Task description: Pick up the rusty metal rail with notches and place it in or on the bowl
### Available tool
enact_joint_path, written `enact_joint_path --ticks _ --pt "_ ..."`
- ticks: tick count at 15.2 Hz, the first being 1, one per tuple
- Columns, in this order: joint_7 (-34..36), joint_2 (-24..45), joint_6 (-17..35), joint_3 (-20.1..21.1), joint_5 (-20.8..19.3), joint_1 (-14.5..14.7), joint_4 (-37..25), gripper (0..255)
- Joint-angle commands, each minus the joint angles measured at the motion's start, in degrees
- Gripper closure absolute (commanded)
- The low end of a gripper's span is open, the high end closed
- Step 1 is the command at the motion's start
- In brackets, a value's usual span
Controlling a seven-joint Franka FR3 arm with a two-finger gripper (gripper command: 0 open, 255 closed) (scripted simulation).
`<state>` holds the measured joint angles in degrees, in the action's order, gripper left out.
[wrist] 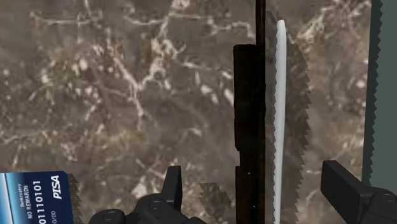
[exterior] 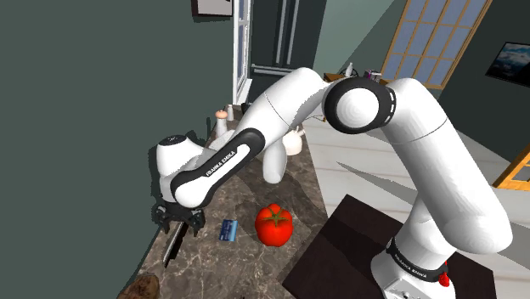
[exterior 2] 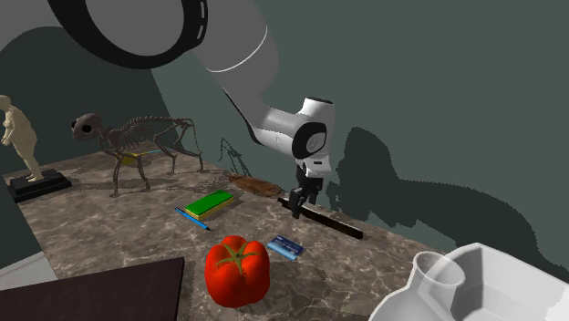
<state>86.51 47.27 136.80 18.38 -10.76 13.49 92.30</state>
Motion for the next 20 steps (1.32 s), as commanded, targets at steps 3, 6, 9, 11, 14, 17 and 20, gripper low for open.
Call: enact_joint_path --ticks 3,6,9,11,14,17,20 --pt "0.0 0.0 0.0 0.0 0.0 0.0 0.0 255" --pt "0.0 0.0 0.0 0.0 0.0 0.0 0.0 255" --pt "0.0 0.0 0.0 0.0 0.0 0.0 0.01 255" --pt "0.0 0.0 0.01 0.0 0.0 0.0 0.01 255" --pt "-0.04 -1.16 -0.82 0.28 0.25 -0.22 0.34 255" --pt "-0.12 -2.84 -2.13 0.71 0.64 -0.55 0.7 255" --pt "-0.21 -4.47 -3.48 1.12 1.05 -0.86 0.96 255"
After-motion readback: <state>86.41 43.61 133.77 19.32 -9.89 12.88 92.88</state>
